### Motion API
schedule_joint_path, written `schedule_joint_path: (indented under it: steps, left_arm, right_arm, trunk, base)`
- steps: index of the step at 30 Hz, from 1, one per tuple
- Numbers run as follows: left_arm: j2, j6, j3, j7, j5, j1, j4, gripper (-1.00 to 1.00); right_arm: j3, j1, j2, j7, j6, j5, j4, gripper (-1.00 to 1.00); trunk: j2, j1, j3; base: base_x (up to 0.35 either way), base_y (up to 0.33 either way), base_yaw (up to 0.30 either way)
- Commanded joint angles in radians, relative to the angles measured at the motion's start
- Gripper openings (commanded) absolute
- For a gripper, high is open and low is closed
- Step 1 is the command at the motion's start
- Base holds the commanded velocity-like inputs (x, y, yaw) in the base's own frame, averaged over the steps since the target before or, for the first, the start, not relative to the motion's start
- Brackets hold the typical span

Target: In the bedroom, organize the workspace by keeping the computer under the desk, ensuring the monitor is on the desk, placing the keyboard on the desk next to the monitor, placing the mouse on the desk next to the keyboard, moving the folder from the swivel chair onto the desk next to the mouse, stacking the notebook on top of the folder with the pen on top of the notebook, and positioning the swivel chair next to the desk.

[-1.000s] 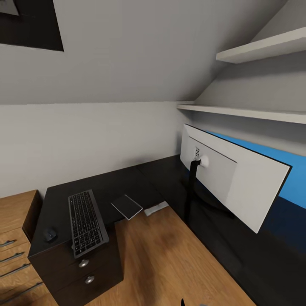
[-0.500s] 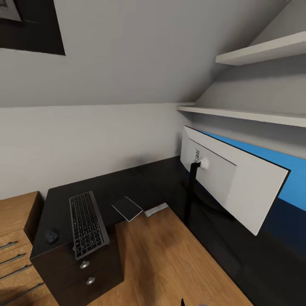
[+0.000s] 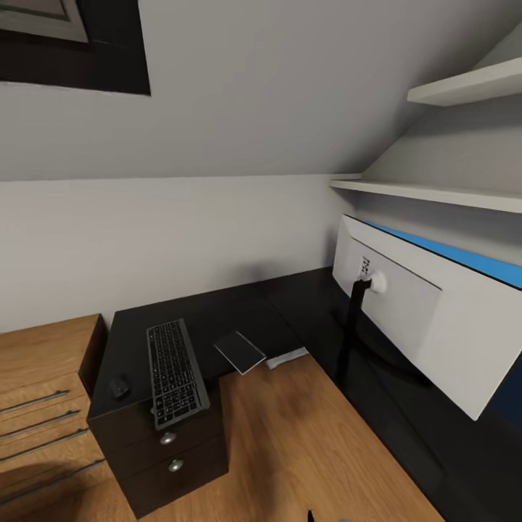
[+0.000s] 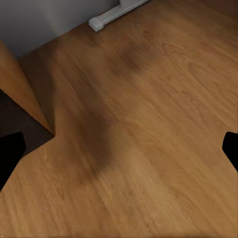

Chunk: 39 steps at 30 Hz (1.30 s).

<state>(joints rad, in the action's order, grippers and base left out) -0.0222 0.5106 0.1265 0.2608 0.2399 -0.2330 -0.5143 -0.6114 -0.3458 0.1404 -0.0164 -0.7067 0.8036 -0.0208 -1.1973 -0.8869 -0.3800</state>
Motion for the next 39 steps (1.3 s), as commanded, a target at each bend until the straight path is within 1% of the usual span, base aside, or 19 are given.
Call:
schedule_joint_path:
  steps: [1,2,3,6,13,21,22,24,25,28,35,39]
  left_arm:
    - [-0.001,0.002,0.008,0.006,0.009,0.0,-0.001,1.0]
    - [-0.001,0.003,0.008,0.006,0.009,0.0,0.0,1.0]
    - [-0.001,0.003,0.008,0.006,0.009,0.0,0.001,1.0]
    - [-0.001,0.004,0.008,0.006,0.008,0.0,0.002,1.0]
    - [-0.001,0.004,0.009,0.007,0.007,0.0,0.002,1.0]
    - [-0.001,0.004,0.009,0.007,0.007,0.0,0.002,1.0]
    - [-0.003,0.005,0.009,0.007,0.008,0.0,0.002,1.0]
    - [-0.003,0.006,0.009,0.008,0.008,0.0,0.002,1.0]
    - [-0.003,0.006,0.009,0.008,0.008,0.0,0.002,1.0]
    - [-0.003,0.006,0.009,0.008,0.007,0.0,0.002,1.0]
    - [-0.001,0.009,0.008,0.008,0.007,0.0,0.002,1.0]
    - [0.001,0.017,0.008,0.008,0.007,0.0,0.002,1.0]
  right_arm:
    - [-0.008,-0.001,0.001,-0.001,-0.004,0.003,-0.002,1.0]
    - [-0.008,-0.001,0.001,-0.001,-0.004,-0.004,-0.002,1.0]
    - [-0.008,-0.001,0.0,0.001,-0.004,-0.038,-0.002,1.0]
    - [-0.008,-0.001,0.0,0.002,-0.004,-0.064,-0.002,1.0]
    - [-0.008,-0.001,-0.002,0.003,-0.004,-0.083,-0.002,1.0]
    - [-0.008,-0.001,-0.003,0.003,-0.004,-0.086,-0.002,1.0]
    - [-0.009,-0.001,-0.002,0.003,-0.004,-0.103,-0.002,1.0]
    - [-0.008,-0.001,-0.002,0.003,-0.004,-0.117,-0.002,1.0]
    - [-0.008,-0.001,-0.002,0.003,-0.004,-0.132,-0.002,1.0]
    - [-0.008,-0.001,-0.002,0.004,-0.003,-0.157,-0.003,1.0]
    - [-0.008,-0.001,-0.002,0.004,-0.002,-0.175,-0.004,1.0]
    - [-0.008,-0.001,-0.002,0.004,-0.003,-0.177,-0.004,1.0]
  trunk:
    - [-0.001,0.0,-0.002]
    - [-0.001,0.0,-0.002]
    - [-0.001,0.0,-0.003]
    - [-0.001,0.0,-0.006]
    - [-0.001,0.0,-0.012]
    - [-0.001,0.0,-0.021]
    - [-0.001,0.0,-0.022]
    - [-0.001,0.0,-0.024]
    - [-0.001,0.0,-0.025]
    - [-0.001,0.0,-0.029]
    - [-0.001,0.0,-0.037]
    - [0.027,0.015,-0.03]
  base:
    - [0.0,0.0,0.257]
    - [0.0,0.0,0.257]
    - [-0.077,-0.068,0.257]
    - [-0.142,-0.118,0.256]
    - [-0.218,-0.189,0.237]
    - [-0.085,-0.306,0.213]
    - [-0.008,-0.337,0.202]
    - [-0.006,-0.31,0.2]
    - [-0.003,-0.201,0.197]
    - [-0.002,-0.124,0.195]
    - [-0.001,-0.033,0.184]
    - [0.0,-0.007,0.175]
